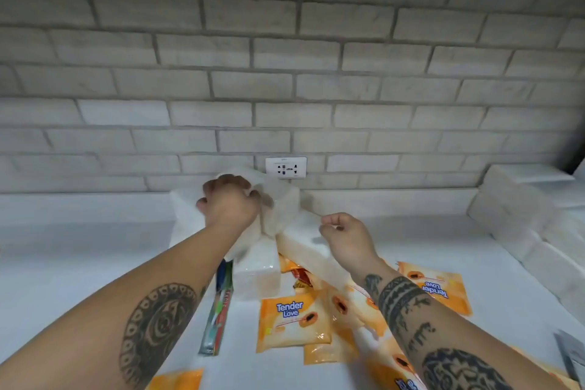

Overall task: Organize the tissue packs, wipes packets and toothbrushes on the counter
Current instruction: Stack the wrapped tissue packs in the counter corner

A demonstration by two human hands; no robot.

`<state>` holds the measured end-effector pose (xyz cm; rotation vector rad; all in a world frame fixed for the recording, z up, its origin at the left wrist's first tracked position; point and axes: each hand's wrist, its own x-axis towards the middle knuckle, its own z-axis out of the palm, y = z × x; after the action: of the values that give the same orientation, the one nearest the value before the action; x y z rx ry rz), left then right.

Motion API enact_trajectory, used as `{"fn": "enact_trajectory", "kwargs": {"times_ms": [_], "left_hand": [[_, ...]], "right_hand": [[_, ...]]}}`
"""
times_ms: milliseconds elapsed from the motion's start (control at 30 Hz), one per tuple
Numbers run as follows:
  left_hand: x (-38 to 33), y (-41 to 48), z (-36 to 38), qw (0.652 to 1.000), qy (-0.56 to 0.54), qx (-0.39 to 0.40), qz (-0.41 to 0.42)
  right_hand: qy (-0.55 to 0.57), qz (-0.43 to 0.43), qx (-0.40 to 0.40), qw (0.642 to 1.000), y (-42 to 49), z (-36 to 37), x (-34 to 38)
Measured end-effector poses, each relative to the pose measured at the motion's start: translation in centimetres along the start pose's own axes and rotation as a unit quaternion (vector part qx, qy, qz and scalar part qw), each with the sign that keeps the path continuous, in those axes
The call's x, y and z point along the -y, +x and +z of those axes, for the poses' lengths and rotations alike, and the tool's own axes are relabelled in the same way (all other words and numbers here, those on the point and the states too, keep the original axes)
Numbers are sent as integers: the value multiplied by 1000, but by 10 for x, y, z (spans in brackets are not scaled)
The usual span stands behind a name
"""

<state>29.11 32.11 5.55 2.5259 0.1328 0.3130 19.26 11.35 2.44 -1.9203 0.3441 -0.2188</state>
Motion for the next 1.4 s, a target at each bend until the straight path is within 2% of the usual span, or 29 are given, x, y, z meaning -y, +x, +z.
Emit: {"fn": "enact_trajectory", "kwargs": {"times_ms": [133, 200, 267, 333, 367, 700, 767, 833, 933, 1033, 1167, 1267, 1333, 1400], "left_hand": [[37, 17, -4, 986, -6, 2, -165], [54, 23, 3, 959, -126, 30, -251], [64, 21, 12, 894, -315, 50, -314], [68, 19, 17, 837, -426, 57, -338], [69, 19, 18, 827, -446, 63, -336], [78, 7, 9, 785, -515, -12, -344], [74, -1, -1, 776, -540, -18, -326], [68, -7, -9, 771, -580, -31, -262], [51, -17, -22, 800, -587, -21, -118], [27, -22, -26, 822, -568, 49, 15], [-9, -41, -29, 810, -539, 187, 133], [-30, -55, -23, 775, -564, 237, 156], [-44, -60, -18, 736, -613, 264, 117], [-63, -65, -11, 718, -619, 312, 70]], "right_hand": [[-8, 3, 29, 1000, -11, 31, 2], [-19, -1, 40, 999, -13, 42, 3], [-27, 0, 46, 999, -13, 48, 4], [-30, 2, 46, 998, -13, 49, 5], [-30, 4, 44, 999, -13, 49, 5], [16, 9, 42, 999, -20, 49, 24], [28, 0, 46, 999, -21, 49, 31], [44, -20, 44, 998, -22, 49, 41], [82, -56, 21, 995, -22, 47, 57], [102, -85, 21, 991, -21, 39, 76], [137, -111, 7, 984, -16, 21, 90], [171, -103, -30, 979, -19, -5, 86], [196, -106, -39, 974, -25, -19, 75], [249, -113, -31, 961, -31, -32, 61]]}}
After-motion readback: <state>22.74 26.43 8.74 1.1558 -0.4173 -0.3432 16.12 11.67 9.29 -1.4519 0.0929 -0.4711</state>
